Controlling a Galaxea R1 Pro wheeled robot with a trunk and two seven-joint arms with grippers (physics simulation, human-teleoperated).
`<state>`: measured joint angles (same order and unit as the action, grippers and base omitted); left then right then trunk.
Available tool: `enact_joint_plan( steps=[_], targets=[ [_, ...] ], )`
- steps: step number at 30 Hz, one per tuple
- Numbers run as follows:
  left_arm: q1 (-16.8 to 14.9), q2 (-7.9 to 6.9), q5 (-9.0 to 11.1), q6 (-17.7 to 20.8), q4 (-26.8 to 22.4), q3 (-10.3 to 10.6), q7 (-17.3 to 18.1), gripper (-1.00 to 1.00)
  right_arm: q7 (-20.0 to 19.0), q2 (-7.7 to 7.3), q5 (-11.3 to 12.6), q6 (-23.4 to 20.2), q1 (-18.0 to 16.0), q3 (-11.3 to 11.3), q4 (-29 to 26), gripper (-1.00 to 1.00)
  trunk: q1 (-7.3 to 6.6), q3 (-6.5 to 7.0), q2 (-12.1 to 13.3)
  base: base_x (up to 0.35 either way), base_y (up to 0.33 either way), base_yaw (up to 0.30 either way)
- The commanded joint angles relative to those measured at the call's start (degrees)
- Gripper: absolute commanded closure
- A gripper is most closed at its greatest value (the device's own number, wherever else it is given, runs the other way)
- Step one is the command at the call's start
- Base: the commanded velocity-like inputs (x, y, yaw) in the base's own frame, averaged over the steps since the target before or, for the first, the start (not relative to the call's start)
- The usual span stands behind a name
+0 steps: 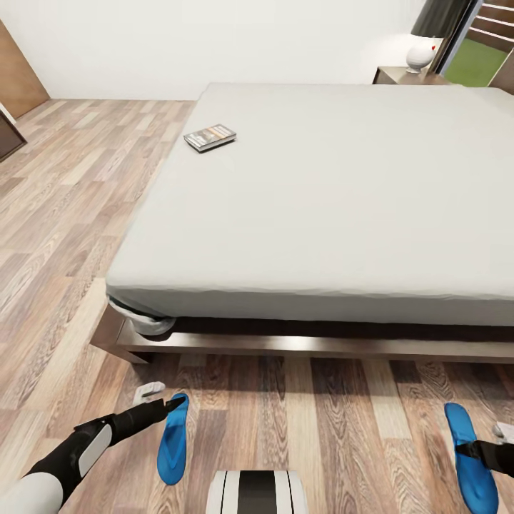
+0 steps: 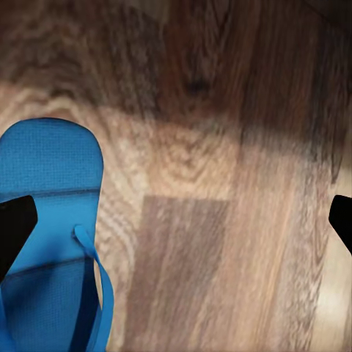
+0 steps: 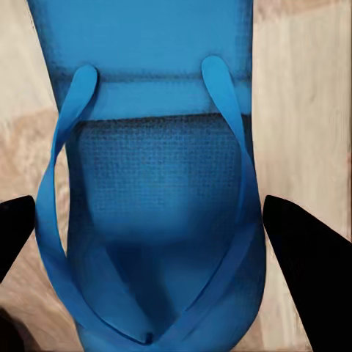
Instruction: In the bedroom, move the book from the bed onto either nightstand, and place the two sandals side by side next to the bed.
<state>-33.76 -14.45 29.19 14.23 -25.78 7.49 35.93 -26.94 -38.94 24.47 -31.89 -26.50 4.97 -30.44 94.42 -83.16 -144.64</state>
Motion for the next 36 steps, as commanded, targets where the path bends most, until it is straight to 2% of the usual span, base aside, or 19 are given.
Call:
enact_joint_plan(
  steps=[1,5,8,10,12,15,20,32,34,36],
  targets=[
    [0.00,-0.01,0.61,0.53,-0.06,0.24,0.01,-1.00,1.50,1.13,-1.33,0.08,-0.03,0.25,-0.61,1.00,-0.01,-0.04,-0.02,0.000,0.000,0.000],
    [-0.01,0.01,0.61,0.53,-0.06,0.25,0.01,-1.00,2.78,2.53,-2.67,2.54,-0.04,0.28,-0.62,1.00,-0.01,-0.04,-0.02,0.000,0.000,0.000],
    [-0.02,0.03,0.61,0.53,-0.06,0.25,0.01,-1.00,3.04,2.77,-2.86,7.99,-0.03,0.30,-0.38,1.00,-0.01,-0.04,-0.02,0.000,0.000,0.000],
    [0.00,0.03,0.61,0.53,-0.06,0.25,0.01,-1.00,3.11,2.98,-2.86,12.99,-0.04,0.36,-0.04,1.00,-0.01,-0.04,-0.02,0.000,0.000,0.000],
    [-0.01,0.03,0.61,0.53,-0.06,0.25,0.01,-1.00,3.20,4.42,-2.84,23.22,-0.03,0.25,3.49,1.00,-0.01,-0.04,-0.02,0.000,0.000,0.000],
    [-0.03,0.03,0.61,0.53,-0.06,0.25,0.01,-1.00,3.28,6.17,-2.78,29.06,-0.04,-0.02,10.31,1.00,-0.01,-0.04,-0.02,0.000,0.000,0.000],
    [-0.01,0.03,0.61,0.53,-0.06,0.25,0.01,-1.00,3.24,6.55,-2.71,30.36,-0.04,-0.18,12.73,1.00,-0.01,-0.04,-0.02,0.000,0.000,0.000],
    [-0.03,0.03,0.61,1.32,-0.06,0.25,0.01,-1.00,3.50,6.70,-2.45,30.38,-0.14,-0.20,12.85,1.00,-0.01,-0.04,-0.02,0.000,0.000,0.000],
    [-0.01,0.08,0.61,1.32,-0.06,0.25,0.01,-1.00,6.89,7.42,-2.60,30.21,-0.25,-0.16,12.96,1.00,-0.01,-0.04,-0.02,0.000,0.000,0.000],
    [-0.01,0.10,0.61,1.32,-0.06,0.25,0.00,-1.00,13.49,8.86,-2.75,29.02,-0.36,-0.13,12.96,1.00,-0.01,-0.04,-0.02,0.000,0.000,0.000]
  ],
)
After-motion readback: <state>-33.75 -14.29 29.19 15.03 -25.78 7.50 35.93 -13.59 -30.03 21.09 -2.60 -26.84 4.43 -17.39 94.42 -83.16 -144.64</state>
